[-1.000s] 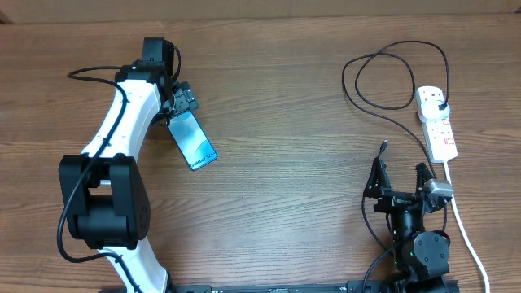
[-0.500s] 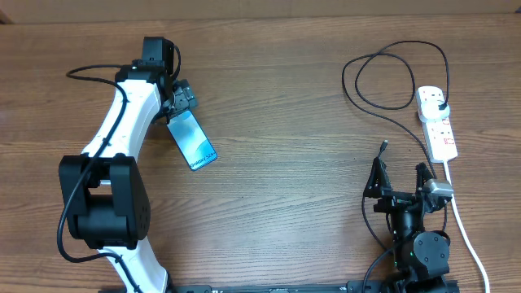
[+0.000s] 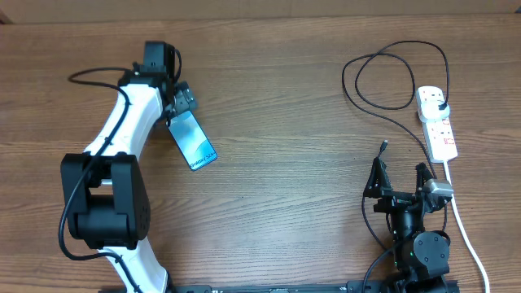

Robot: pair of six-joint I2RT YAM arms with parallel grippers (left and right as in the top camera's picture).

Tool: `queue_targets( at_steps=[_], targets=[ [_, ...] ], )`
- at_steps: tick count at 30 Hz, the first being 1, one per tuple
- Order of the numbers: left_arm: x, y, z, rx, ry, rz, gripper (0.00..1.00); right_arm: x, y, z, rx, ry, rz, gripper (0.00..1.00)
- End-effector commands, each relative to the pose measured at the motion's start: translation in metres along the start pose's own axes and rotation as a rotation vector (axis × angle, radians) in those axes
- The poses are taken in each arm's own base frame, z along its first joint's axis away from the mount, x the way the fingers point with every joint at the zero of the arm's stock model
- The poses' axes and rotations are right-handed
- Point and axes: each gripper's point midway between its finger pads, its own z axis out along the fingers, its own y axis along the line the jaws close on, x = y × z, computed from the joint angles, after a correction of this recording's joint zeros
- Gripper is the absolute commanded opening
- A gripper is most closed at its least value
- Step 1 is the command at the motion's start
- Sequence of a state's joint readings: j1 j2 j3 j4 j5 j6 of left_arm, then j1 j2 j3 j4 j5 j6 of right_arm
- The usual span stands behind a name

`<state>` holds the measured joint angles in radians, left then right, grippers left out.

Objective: Plug charger to phone and switch on socket

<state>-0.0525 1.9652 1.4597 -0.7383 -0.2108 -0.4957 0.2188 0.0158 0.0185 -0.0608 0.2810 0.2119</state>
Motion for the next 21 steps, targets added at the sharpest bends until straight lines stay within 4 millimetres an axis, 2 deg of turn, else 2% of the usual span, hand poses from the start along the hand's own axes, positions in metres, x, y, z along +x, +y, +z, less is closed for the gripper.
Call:
queue_targets(
  at_steps=[1, 5, 11, 14, 21],
  targets=[
    [0.031, -0.01, 0.019, 0.057, 0.074, 0.02, 1.0, 0.003, -0.001, 0.0, 0.008, 0.001, -0.004, 1.0],
    [0.046, -0.016, 0.032, 0.105, 0.088, 0.019, 1.0, 0.003, -0.001, 0.0, 0.007, 0.001, -0.004, 1.0],
    [0.05, -0.022, 0.035, 0.147, 0.099, 0.018, 0.99, 0.003, -0.001, 0.0, 0.008, 0.001, -0.004, 1.0],
    [0.067, -0.029, 0.032, 0.179, 0.164, 0.031, 1.0, 0.003, -0.001, 0.0, 0.008, 0.001, -0.004, 1.0],
    [0.099, -0.031, 0.034, 0.156, 0.231, 0.079, 1.0, 0.003, -0.001, 0.0, 0.007, 0.001, -0.004, 1.0]
  ],
)
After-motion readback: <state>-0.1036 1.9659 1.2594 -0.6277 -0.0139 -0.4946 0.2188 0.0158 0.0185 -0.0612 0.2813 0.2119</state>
